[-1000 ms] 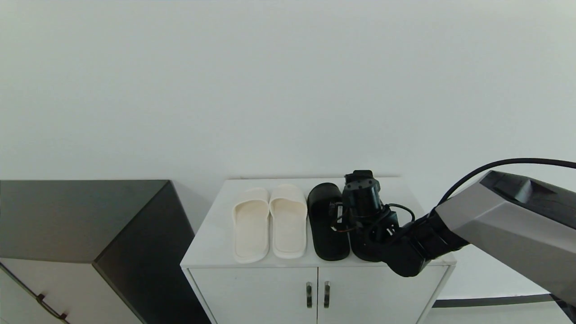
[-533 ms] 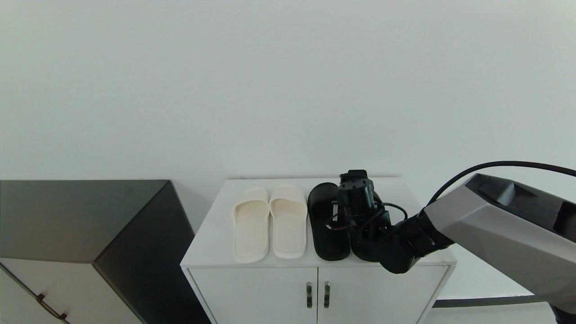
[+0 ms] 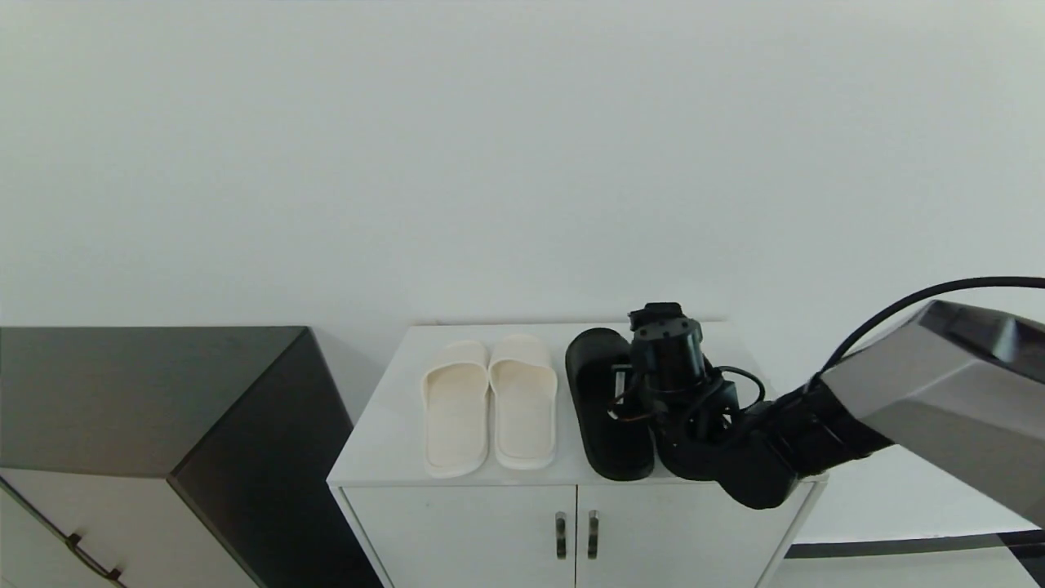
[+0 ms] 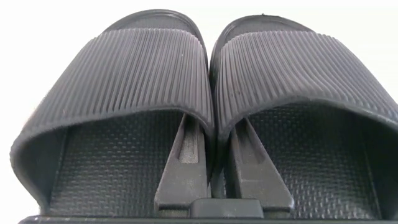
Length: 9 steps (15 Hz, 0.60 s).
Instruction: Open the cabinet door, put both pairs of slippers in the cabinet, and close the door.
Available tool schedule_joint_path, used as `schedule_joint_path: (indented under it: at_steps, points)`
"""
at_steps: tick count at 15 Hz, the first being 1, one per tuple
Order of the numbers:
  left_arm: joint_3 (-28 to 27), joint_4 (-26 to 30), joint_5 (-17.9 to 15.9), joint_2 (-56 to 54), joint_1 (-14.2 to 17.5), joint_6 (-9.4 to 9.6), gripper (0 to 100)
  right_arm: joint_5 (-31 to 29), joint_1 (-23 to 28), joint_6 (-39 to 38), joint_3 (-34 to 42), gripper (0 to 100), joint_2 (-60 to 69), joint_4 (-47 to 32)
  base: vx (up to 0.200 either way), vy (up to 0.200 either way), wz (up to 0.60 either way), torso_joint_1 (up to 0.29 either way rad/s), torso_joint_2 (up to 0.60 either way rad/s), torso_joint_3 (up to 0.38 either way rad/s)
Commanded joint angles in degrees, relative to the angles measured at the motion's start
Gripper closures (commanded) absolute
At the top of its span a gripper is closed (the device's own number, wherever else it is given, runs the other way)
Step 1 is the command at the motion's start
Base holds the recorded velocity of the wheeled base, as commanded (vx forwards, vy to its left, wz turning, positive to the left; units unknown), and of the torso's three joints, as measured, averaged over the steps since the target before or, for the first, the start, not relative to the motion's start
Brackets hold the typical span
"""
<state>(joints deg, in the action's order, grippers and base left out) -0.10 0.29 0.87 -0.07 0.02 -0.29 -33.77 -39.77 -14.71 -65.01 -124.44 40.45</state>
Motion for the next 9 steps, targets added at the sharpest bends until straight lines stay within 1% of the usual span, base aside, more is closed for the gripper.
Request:
schedule_joint_path:
  at_steps: [1,2,3,4,5,9]
  points:
    - [0.0,0.0,0.0,0.1,0.1,-0.06,100,6.7,-1.6,0.3,10.9,100,14.4,0.2,0.000,0.000,0.00,0.000,0.00,0.000]
    - [0.0,0.0,0.0,0.1,0.1,-0.06,100,8.6,-2.0,0.7,12.8,100,16.6,0.2,0.000,0.000,0.00,0.000,0.00,0.000]
    - [0.0,0.0,-0.1,0.1,0.1,-0.06,100,17.2,-3.0,1.5,19.1,100,23.6,0.2,0.000,0.000,0.00,0.000,0.00,0.000]
    - [0.1,0.0,-0.1,0.1,0.1,-0.06,100,22.6,-3.7,1.6,21.9,100,26.9,0.1,0.000,0.000,0.00,0.000,0.00,0.000]
    - [0.1,0.0,0.0,0.1,0.1,-0.06,100,25.9,-4.1,1.6,24.4,100,29.3,0.2,0.000,0.000,0.00,0.000,0.00,0.000]
    - [0.0,0.0,0.0,0.1,0.1,0.03,100,30.1,-6.5,1.7,27.7,100,30.9,0.1,0.000,0.000,0.00,0.000,0.00,0.000]
